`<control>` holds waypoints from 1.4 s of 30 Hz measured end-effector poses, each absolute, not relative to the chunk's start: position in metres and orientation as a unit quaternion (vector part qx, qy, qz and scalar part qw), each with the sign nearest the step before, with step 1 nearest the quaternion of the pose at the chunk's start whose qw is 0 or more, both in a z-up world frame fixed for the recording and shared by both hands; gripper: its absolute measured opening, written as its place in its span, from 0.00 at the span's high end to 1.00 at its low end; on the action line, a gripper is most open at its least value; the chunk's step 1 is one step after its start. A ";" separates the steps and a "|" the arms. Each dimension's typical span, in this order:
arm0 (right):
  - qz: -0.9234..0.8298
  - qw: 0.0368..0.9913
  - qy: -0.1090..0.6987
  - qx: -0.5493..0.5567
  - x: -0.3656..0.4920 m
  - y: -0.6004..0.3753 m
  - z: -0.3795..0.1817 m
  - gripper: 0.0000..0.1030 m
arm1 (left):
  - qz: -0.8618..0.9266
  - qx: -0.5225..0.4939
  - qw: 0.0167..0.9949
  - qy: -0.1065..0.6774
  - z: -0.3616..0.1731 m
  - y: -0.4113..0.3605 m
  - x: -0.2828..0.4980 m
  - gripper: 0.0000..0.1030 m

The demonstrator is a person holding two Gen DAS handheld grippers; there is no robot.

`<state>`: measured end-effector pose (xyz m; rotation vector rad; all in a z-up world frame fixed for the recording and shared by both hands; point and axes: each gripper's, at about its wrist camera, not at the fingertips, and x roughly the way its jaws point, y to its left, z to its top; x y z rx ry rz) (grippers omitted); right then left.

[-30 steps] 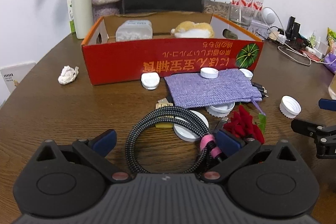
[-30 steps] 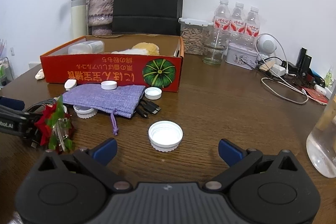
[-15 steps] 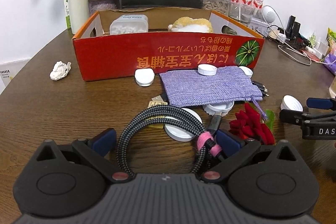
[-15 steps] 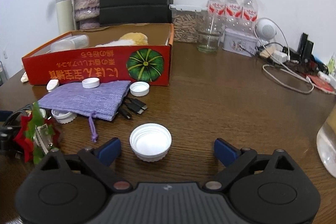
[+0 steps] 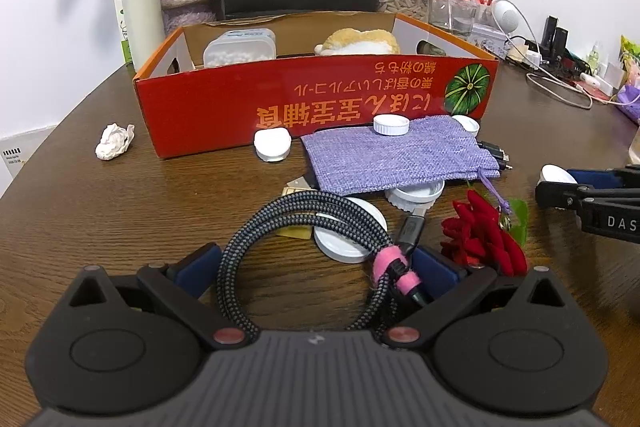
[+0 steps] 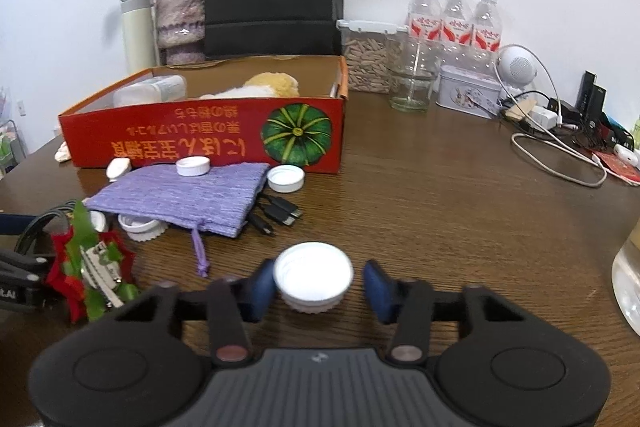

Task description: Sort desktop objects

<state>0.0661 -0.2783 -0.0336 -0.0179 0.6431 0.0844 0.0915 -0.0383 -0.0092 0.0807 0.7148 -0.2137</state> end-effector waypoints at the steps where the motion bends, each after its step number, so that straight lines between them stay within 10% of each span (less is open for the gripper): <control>1: 0.041 0.948 0.316 -0.009 0.066 -0.278 -0.034 0.62 | -0.105 0.038 0.931 0.349 -0.009 -0.038 0.091 0.00; 12: 0.054 0.969 0.241 0.010 0.041 -0.265 -0.013 0.42 | -0.121 0.037 0.931 0.341 -0.008 -0.036 0.086 0.05; 42: 0.207 0.917 0.340 0.013 0.088 -0.176 -0.023 0.62 | -0.237 0.116 0.917 0.300 -0.006 -0.017 0.078 0.08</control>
